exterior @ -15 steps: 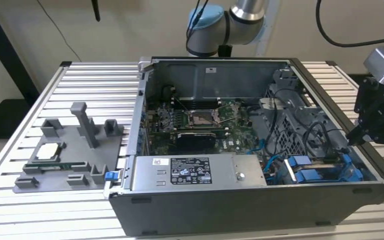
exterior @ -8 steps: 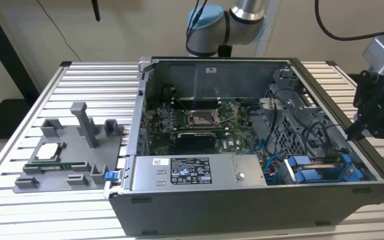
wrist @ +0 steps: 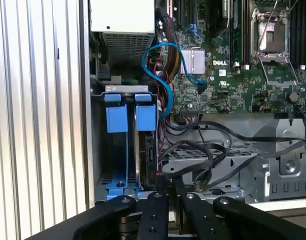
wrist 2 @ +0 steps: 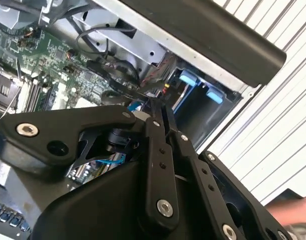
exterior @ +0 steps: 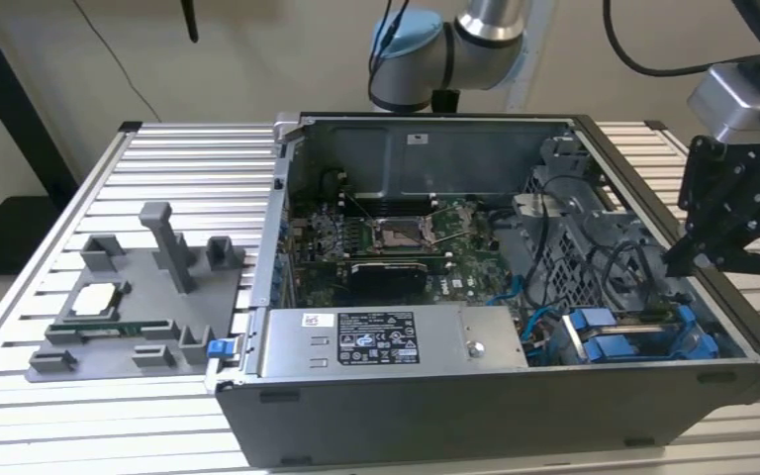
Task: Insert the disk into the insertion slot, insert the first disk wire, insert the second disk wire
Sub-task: 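Insert the second disk wire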
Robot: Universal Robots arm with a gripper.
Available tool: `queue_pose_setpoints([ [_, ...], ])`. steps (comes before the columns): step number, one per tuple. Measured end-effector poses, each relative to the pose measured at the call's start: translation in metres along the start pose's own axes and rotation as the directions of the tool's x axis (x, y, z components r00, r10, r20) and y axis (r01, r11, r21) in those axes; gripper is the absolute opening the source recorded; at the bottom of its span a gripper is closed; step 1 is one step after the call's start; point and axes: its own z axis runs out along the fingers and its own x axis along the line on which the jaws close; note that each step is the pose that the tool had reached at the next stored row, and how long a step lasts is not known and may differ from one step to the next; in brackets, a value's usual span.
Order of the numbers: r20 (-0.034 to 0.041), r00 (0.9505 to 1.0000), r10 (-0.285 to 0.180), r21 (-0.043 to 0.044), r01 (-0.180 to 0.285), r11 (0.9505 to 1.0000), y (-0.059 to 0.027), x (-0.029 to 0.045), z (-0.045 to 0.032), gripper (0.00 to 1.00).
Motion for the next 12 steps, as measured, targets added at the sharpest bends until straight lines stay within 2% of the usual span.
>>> queue_pose_setpoints([
  [9, 0.0001, 1.0000, 0.001, 0.0023, -0.001, 1.0000, 0.0345, -0.0002, 0.0003, 0.00],
  [10, 0.0003, 1.0000, 0.001, 0.0058, -0.001, 1.0000, 0.0388, 0.0001, 0.0005, 0.00],
  [12, 0.0009, 1.0000, -0.002, 0.0183, 0.001, 0.9998, 0.0444, 0.0004, 0.0011, 0.00],
])
